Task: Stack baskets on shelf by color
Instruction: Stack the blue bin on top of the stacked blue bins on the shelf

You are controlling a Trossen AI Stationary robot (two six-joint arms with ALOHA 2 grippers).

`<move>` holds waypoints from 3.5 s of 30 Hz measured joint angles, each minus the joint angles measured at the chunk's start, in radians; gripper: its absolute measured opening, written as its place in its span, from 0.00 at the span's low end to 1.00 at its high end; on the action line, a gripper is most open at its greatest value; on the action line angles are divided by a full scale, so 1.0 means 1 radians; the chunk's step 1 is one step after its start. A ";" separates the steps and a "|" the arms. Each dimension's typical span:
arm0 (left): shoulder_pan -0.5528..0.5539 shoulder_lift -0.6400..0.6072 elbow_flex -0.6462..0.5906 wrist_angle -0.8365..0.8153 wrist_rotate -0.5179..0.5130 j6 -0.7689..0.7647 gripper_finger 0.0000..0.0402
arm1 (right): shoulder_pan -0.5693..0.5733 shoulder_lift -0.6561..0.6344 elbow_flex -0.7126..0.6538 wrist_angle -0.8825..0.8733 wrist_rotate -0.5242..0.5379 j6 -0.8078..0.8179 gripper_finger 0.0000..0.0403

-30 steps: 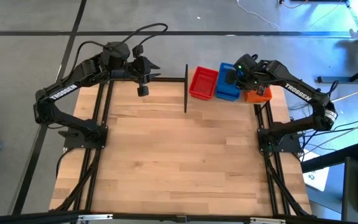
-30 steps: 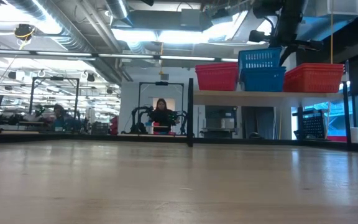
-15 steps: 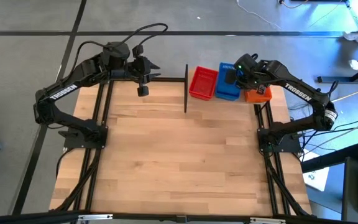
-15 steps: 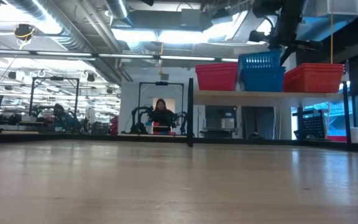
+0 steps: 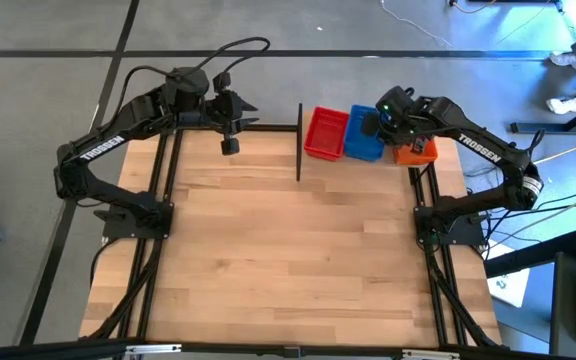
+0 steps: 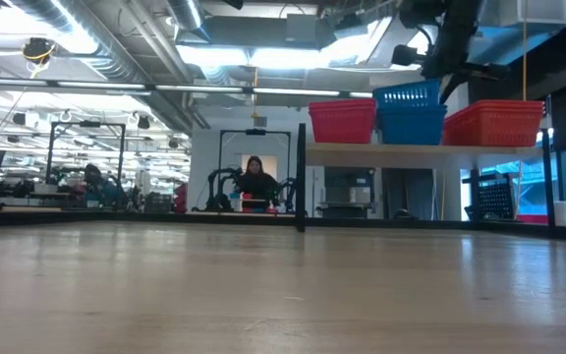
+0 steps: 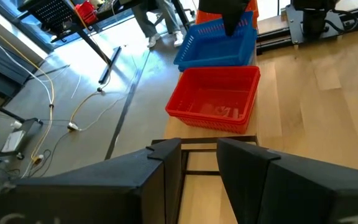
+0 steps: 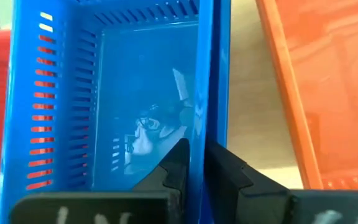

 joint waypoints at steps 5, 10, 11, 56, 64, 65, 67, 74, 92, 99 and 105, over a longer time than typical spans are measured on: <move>0.000 0.000 0.000 0.000 0.000 0.000 0.24 | 0.000 0.000 0.000 -0.011 -0.016 0.000 0.11; 0.000 0.000 0.000 0.000 0.000 0.000 0.24 | 0.000 -0.001 0.000 -0.011 -0.016 -0.076 0.11; 0.000 0.000 0.000 0.000 0.000 0.000 0.24 | 0.000 -0.001 0.000 -0.011 -0.016 -0.079 0.11; -0.001 0.000 0.000 0.000 0.000 -0.001 0.24 | 0.000 0.000 0.092 -0.053 -0.015 -0.126 0.07; -0.001 0.000 0.000 0.000 0.000 -0.001 0.24 | -0.017 0.000 0.092 -0.047 0.050 -0.125 0.07; -0.001 0.000 0.000 0.000 0.000 -0.001 0.24 | -0.017 0.000 0.092 -0.047 0.052 -0.125 0.07; -0.001 0.000 0.000 0.000 0.000 -0.001 0.24 | -0.020 0.000 0.092 -0.042 0.053 -0.124 0.07; -0.001 0.000 0.000 0.000 0.000 -0.001 0.24 | -0.022 0.000 0.092 -0.012 0.051 -0.128 0.07; -0.001 0.000 0.000 0.000 0.000 -0.001 0.24 | -0.022 0.000 0.091 -0.009 0.070 -0.128 0.02; -0.001 0.000 0.000 0.000 0.000 -0.001 0.24 | -0.022 0.000 0.091 -0.009 0.071 -0.129 0.05; -0.001 0.000 0.000 0.000 0.000 -0.001 0.24 | -0.022 0.000 0.091 -0.009 0.048 -0.140 0.06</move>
